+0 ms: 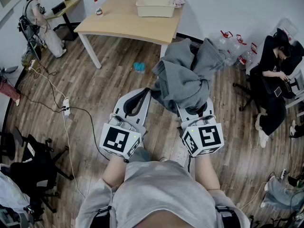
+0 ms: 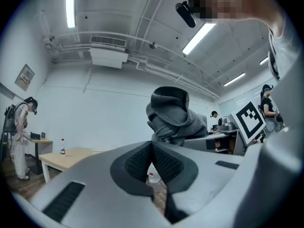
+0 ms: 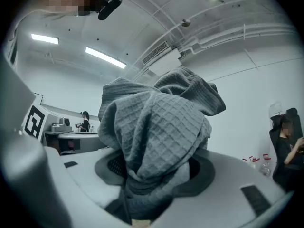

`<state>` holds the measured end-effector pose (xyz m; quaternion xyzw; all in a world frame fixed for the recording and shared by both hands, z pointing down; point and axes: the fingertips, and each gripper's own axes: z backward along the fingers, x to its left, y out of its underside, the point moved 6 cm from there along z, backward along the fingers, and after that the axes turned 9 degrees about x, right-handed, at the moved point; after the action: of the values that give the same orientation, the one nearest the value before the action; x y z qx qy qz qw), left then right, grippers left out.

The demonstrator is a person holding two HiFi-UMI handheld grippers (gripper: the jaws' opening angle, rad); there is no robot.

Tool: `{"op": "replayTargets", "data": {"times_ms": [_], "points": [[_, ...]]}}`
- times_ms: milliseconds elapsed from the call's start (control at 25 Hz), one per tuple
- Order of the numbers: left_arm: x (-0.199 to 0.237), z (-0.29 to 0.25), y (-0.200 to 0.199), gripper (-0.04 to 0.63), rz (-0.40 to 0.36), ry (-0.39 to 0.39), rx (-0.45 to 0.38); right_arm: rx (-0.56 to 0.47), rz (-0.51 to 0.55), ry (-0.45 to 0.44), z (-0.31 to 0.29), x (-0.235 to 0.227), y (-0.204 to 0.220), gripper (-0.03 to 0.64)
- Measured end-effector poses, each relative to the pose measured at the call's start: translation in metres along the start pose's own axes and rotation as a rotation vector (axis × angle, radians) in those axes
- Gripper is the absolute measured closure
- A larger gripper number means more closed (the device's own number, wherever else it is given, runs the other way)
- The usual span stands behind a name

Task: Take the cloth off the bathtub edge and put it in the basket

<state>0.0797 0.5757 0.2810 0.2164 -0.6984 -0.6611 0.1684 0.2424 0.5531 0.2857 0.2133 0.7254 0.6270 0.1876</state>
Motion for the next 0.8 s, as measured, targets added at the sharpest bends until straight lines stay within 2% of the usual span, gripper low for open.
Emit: {"op": "replayTargets", "data": {"times_ms": [480, 800], "points": [[0.032, 0.003, 0.002, 0.598, 0.026, 0.009, -0.014, 0.011, 0.002, 0.020, -0.022, 0.019, -0.003, 0.374], [0.072, -0.004, 0.006, 0.598, 0.025, 0.030, -0.027, 0.012, 0.002, 0.044, -0.057, 0.032, -0.004, 0.375]]}}
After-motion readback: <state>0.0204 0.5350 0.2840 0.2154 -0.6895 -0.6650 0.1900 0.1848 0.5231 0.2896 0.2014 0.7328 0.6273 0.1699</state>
